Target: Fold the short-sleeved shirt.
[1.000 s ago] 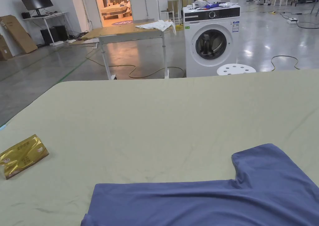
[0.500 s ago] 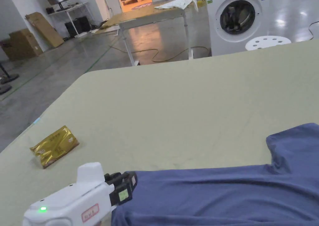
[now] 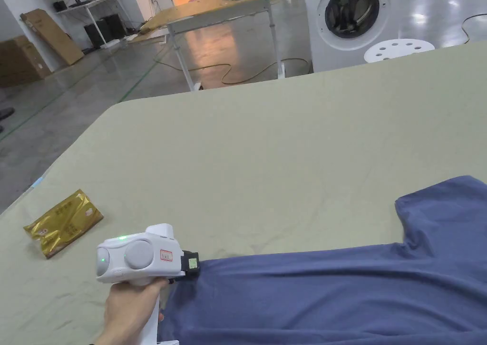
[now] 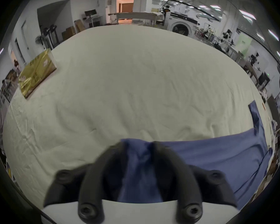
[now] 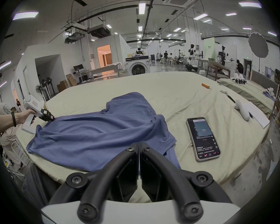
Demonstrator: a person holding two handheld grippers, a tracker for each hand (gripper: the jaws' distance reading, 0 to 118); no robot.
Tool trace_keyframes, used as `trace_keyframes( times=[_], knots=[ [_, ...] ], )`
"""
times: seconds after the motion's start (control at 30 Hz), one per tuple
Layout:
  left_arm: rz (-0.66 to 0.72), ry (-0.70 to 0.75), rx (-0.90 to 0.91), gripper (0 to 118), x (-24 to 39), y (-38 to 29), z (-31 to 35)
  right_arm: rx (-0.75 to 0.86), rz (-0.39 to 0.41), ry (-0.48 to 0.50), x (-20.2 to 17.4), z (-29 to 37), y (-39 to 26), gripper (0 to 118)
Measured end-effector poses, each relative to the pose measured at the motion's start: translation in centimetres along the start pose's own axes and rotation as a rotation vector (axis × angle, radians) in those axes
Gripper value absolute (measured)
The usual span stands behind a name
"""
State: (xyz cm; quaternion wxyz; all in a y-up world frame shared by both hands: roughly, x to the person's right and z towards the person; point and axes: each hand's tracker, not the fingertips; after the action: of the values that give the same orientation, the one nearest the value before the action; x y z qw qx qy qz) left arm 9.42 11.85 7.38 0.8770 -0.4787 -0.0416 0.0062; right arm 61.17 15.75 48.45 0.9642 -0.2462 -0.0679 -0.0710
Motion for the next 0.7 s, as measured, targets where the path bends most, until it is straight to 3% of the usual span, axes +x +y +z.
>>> trace_keyframes(
  times=[0.03,0.07,0.1,0.23,0.27,0.3,0.33,0.4,0.47,0.53,0.6,0.7],
  knots=[
    [-0.002,-0.017,-0.003,11,0.3,-0.1,0.1,-0.001,-0.003,0.004,0.1,-0.2,0.3,0],
    [0.013,-0.057,-0.020,3,0.6,-0.1,-0.2,-0.002,-0.005,0.008,0.2,-0.6,0.8,0],
    [0.006,0.000,-0.023,3,0.9,-0.1,-0.7,0.000,-0.004,0.013,0.3,-1.1,1.5,0],
    [0.014,-0.019,-0.046,3,0.3,0.2,-1.2,0.016,0.047,0.036,0.6,-4.2,6.8,5],
    [0.023,-0.032,-0.055,3,0.0,0.4,-1.2,0.001,0.054,0.039,0.8,-5.6,8.8,18],
    [0.022,-0.040,-0.061,3,-0.2,0.5,-1.0,-0.059,0.038,0.057,1.0,-7.5,10.8,43],
    [0.020,-0.045,-0.066,3,-0.4,0.6,-1.1,-0.147,0.025,0.065,1.4,-9.4,12.7,51],
    [0.022,-0.051,-0.078,3,-0.5,0.8,-1.3,-0.272,-0.061,0.083,2.4,-14.2,15.5,51],
    [0.016,-0.047,-0.092,3,0.5,0.6,-0.5,-0.414,-0.093,0.093,3.0,-19.1,17.3,52],
    [-0.005,-0.037,-0.105,3,0.9,0.7,-0.4,-0.500,-0.034,0.053,3.5,-23.5,18.0,54],
    [-0.023,-0.026,-0.113,3,1.5,0.7,-0.1,-0.606,0.039,-0.047,3.3,-27.3,18.2,54],
    [-0.061,-0.007,-0.120,3,2.2,0.7,0.1,-0.703,0.034,-0.043,3.5,-30.8,16.8,54]
  ],
)
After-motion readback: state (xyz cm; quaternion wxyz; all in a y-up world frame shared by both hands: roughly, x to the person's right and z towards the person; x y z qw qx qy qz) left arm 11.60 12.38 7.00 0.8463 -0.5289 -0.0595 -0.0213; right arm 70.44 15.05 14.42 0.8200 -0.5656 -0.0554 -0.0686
